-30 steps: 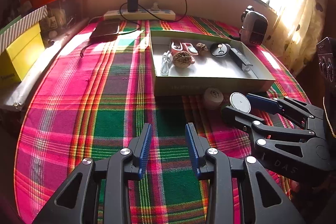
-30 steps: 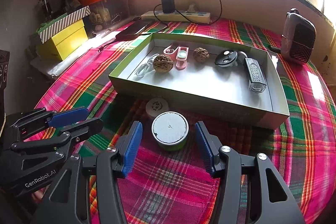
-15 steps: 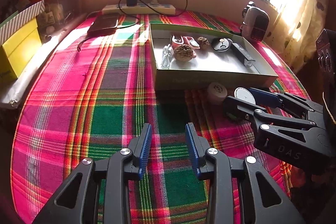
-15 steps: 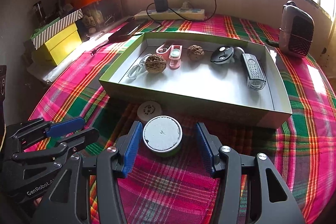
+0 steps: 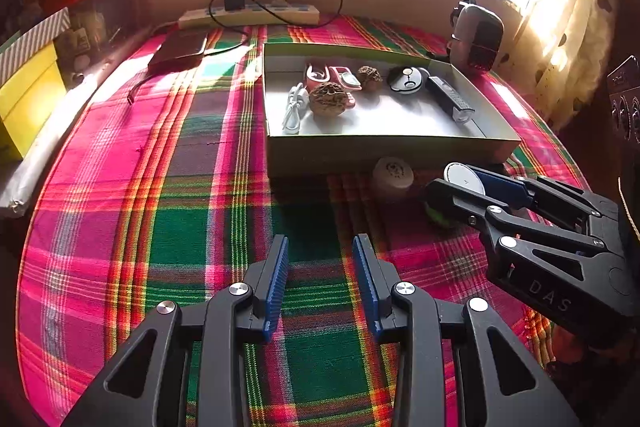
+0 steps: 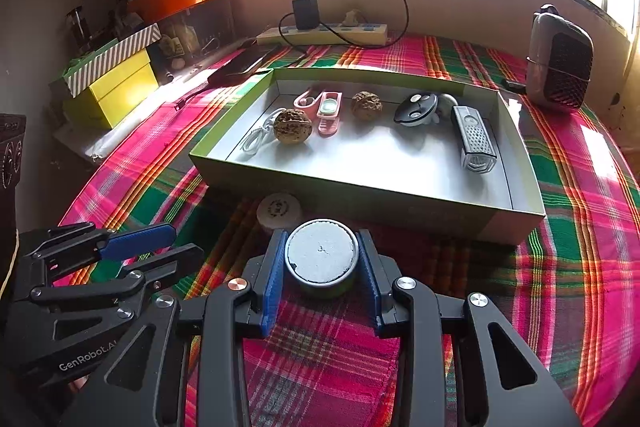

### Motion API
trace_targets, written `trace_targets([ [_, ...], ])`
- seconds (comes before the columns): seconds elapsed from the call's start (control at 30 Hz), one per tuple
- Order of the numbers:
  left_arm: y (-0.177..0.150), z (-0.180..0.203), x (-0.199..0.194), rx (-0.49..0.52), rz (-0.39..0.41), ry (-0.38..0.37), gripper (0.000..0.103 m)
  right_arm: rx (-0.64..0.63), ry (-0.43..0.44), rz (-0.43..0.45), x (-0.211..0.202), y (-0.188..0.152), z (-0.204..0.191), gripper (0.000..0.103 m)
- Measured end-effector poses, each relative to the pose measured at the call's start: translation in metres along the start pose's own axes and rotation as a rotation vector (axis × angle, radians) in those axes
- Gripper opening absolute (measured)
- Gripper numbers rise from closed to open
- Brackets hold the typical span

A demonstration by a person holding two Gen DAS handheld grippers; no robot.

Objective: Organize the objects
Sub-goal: 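Close right gripper on green-based white disc while left gripper grasps white puck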

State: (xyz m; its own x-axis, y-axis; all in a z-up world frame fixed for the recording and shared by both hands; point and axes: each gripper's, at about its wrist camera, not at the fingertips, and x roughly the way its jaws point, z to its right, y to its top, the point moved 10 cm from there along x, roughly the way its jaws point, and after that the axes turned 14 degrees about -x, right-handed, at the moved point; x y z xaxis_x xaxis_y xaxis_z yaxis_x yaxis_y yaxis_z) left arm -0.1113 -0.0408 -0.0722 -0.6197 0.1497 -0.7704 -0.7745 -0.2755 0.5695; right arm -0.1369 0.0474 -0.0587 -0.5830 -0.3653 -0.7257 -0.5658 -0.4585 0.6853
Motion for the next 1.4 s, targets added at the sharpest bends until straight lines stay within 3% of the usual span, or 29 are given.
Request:
trace_targets([
  [0.3, 0.004, 0.027, 0.008, 0.015, -0.016, -0.048, 0.031, 0.036, -0.036, 0.012, -0.013, -0.009, 0.023, 0.035],
  [0.63, 0.012, 0.054, 0.026, 0.092, -0.02, -0.019, 0.032, 0.08, -0.064, 0.014, -0.023, -0.02, 0.048, 0.035],
  [1.4, 0.023, 0.056, 0.04, 0.075, -0.007, 0.015, 0.032, 0.091, -0.059, 0.016, -0.021, -0.022, 0.059, 0.035],
])
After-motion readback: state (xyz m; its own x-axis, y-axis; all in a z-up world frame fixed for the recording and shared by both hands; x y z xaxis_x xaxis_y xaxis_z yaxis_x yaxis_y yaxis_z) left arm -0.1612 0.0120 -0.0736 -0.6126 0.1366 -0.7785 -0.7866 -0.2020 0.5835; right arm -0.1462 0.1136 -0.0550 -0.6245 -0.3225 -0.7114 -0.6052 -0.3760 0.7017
